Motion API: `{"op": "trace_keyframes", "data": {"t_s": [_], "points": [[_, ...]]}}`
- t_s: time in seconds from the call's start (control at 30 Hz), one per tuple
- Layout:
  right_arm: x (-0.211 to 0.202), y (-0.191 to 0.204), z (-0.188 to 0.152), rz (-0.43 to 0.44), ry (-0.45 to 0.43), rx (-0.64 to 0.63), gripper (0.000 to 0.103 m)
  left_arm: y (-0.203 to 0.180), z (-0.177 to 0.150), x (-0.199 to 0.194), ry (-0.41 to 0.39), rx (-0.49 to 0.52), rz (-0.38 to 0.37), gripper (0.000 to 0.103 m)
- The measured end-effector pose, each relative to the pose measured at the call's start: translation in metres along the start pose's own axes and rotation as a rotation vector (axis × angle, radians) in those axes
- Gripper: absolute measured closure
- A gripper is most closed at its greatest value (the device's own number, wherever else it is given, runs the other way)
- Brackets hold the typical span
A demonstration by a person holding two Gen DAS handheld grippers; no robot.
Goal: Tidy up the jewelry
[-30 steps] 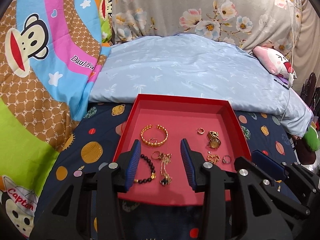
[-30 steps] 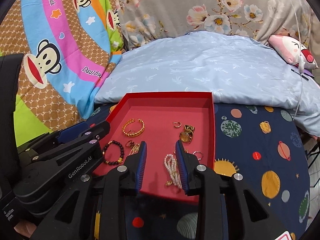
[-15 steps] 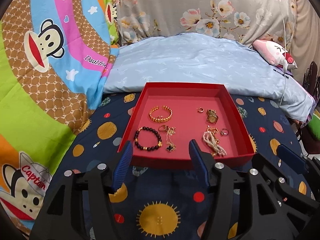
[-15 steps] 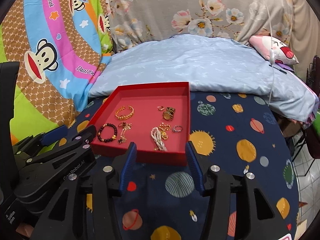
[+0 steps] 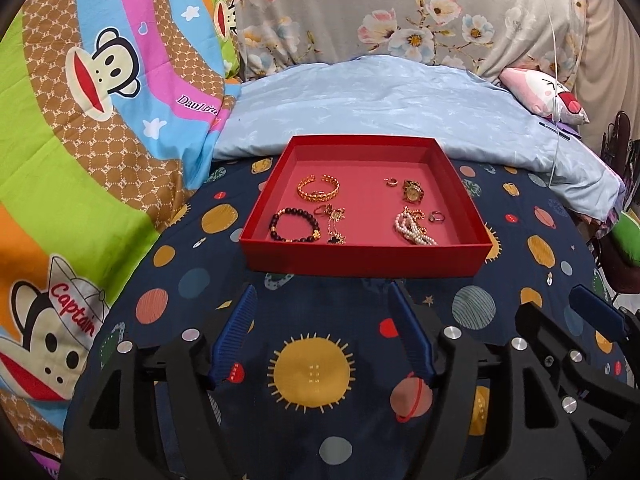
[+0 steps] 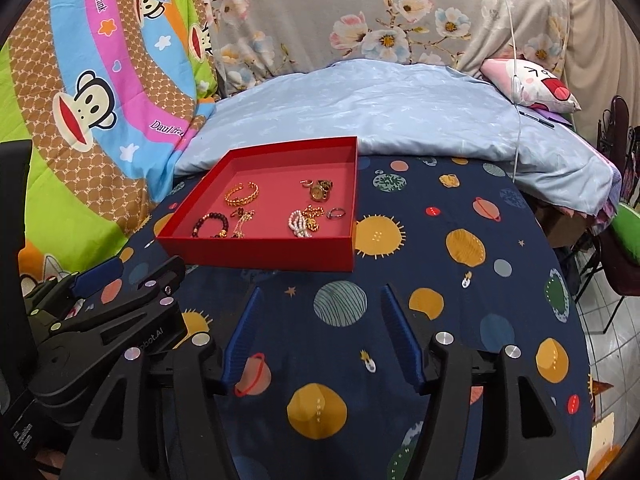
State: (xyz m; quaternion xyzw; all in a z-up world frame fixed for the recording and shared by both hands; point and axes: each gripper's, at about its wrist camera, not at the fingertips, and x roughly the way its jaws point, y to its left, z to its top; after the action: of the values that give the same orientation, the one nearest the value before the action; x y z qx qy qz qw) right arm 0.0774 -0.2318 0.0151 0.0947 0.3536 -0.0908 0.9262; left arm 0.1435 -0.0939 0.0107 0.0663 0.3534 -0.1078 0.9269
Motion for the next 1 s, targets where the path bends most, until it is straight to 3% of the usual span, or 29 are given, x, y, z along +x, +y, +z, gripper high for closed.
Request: {"op": "trace_keyframes", "data": {"t_s": [0.07,0.17,0.3,0.5,0.6,0.87,1.0], "points": [[-0.002,0.0,-0.002,0.001,0.0,-0.004,0.042,0.002,-0.003,-0.001,0.004,-0.014,-0.008,0.037],[-0.003,0.0,-0.003,0.001,-0.005,-0.006,0.04,0.006,-0.006,-0.003,0.0,-0.044,-0.003,0.026],[-0.001,0.001,-0.006,-0.002,-0.01,-0.012,0.037,0.01,-0.012,-0.001,0.002,-0.06,-0.008,0.025],[0.014,0.007,-0.01,-0.048,-0.019,-0.041,0.036,0.007,-0.018,0.013,-0.028,-0.01,0.049,0.025],[0.028,0.008,-0.009,-0.079,-0.033,-0.044,0.031,0.012,-0.019,0.024,-0.041,-0.025,0.065,0.016],[0.063,0.01,-0.007,-0.114,-0.051,-0.05,0.026,0.019,-0.023,0.054,-0.089,-0.046,0.097,0.014],[0.072,0.01,-0.01,-0.115,-0.044,-0.048,0.026,0.022,-0.021,0.067,-0.023,-0.059,0.085,0.014]]}}
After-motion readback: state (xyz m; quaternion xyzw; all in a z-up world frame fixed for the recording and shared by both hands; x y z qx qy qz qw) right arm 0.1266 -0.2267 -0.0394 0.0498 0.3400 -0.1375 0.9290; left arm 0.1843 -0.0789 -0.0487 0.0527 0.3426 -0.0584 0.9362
